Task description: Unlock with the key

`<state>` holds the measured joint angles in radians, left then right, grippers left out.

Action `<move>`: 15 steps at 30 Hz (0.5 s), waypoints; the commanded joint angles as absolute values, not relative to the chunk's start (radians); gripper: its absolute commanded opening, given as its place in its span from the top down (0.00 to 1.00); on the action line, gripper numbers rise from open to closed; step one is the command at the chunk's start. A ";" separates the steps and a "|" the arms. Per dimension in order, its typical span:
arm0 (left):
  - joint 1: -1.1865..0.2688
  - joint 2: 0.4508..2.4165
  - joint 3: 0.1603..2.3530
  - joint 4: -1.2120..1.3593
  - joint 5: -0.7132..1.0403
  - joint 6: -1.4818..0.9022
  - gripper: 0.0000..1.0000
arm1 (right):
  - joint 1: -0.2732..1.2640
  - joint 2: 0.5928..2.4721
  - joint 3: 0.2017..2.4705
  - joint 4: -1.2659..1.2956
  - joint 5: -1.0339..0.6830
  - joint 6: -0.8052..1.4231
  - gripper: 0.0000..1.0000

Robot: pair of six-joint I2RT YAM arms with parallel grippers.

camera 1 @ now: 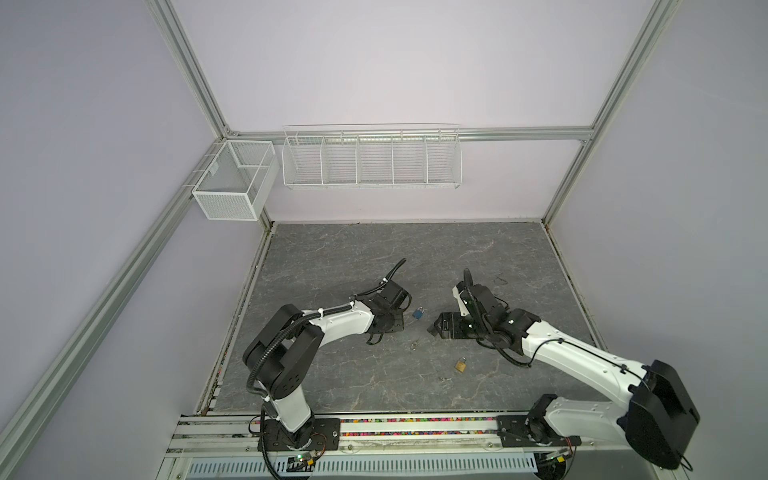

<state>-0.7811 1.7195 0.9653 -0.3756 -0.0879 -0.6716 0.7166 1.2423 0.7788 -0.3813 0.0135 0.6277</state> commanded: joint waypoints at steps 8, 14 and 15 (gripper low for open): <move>-0.785 1.570 1.002 -0.421 -0.115 -0.630 1.00 | 0.732 1.190 0.730 -0.225 -0.030 0.545 0.11; -0.784 1.471 1.084 -0.502 -0.096 -0.589 1.00 | 0.747 1.201 0.748 -0.130 -0.068 0.434 0.01; -0.784 1.458 1.102 -0.518 -0.090 -0.585 1.00 | 0.752 1.201 0.749 -0.109 -0.063 0.419 0.02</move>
